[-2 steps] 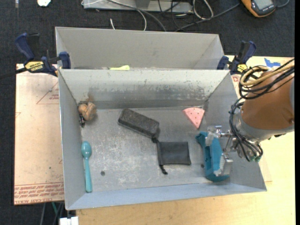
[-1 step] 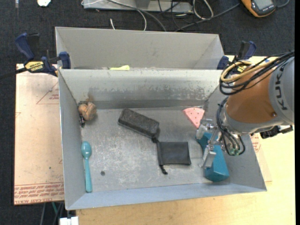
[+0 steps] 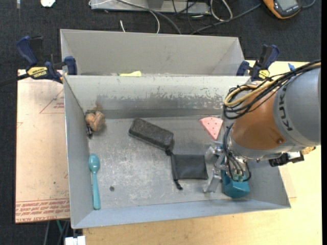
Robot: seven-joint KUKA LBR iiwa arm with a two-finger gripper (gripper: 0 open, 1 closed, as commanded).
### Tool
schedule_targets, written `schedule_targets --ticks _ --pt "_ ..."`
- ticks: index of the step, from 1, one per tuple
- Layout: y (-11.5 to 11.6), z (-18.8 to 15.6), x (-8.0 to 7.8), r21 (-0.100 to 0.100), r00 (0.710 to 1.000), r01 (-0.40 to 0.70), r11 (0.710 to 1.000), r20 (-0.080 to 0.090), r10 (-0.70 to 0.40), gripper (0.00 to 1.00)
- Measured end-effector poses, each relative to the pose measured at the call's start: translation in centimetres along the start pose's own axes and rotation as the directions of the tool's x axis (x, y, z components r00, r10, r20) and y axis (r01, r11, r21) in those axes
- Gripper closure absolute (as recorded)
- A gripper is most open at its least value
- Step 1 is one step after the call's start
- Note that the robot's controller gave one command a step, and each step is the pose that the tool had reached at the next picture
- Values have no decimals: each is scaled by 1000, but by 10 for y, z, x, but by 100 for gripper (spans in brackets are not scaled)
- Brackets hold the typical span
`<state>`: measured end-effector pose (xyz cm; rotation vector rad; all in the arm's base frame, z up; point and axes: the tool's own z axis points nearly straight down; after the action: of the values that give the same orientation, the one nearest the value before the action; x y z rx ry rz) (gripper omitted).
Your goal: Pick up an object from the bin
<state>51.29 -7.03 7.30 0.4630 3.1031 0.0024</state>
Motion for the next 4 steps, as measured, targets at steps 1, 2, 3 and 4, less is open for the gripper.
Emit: schedule_targets --ticks 1,2,3,4 --pt "65 2 4 -5 999 48 999 11 -48 100" --pt "65 2 4 -5 999 49 999 11 -49 100" --pt "66 -58 14 -3 996 88 996 5 -88 100" --pt "65 -86 20 -3 995 98 995 3 -98 0"
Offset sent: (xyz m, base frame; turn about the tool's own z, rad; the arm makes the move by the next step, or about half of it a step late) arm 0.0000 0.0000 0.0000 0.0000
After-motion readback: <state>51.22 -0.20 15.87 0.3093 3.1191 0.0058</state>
